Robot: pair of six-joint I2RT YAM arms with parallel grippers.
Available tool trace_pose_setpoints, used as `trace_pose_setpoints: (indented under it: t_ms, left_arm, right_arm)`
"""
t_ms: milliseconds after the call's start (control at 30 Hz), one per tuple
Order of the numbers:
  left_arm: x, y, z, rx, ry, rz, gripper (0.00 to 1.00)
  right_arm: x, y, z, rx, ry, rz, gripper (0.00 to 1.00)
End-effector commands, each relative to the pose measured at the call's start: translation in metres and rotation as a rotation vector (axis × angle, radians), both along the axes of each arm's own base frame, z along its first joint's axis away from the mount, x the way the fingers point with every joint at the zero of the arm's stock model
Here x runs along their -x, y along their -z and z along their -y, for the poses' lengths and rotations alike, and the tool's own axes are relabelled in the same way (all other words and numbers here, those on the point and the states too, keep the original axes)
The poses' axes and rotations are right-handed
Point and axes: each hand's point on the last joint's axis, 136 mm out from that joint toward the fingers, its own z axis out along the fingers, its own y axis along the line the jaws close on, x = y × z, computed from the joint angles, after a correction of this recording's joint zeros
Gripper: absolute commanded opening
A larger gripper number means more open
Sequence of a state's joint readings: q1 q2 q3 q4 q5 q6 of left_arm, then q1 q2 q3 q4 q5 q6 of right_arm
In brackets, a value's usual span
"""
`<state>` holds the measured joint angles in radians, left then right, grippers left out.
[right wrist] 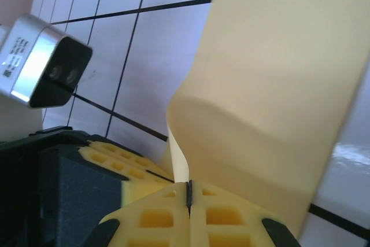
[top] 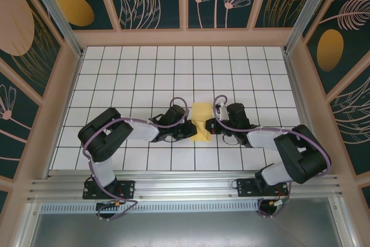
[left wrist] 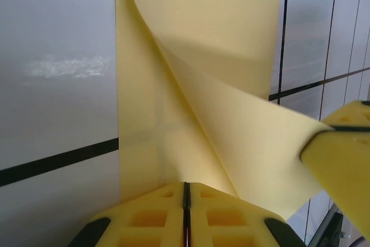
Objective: Fold a paper plane with a square sheet of paper (pick it up from the middle)
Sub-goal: Fold the triangle a second time at the center of the table.
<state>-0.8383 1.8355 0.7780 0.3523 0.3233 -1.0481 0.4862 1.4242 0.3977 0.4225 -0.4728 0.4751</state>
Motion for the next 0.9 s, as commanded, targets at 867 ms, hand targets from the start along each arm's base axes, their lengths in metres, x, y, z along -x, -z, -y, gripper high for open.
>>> trace_pose_setpoints:
  t_ms: [867]
  left_arm:
    - [0.003,0.015,-0.013,-0.102,-0.002,-0.004,0.12]
  right_arm:
    - [-0.02,0.01,0.002,0.07,-0.15,-0.003,0.03]
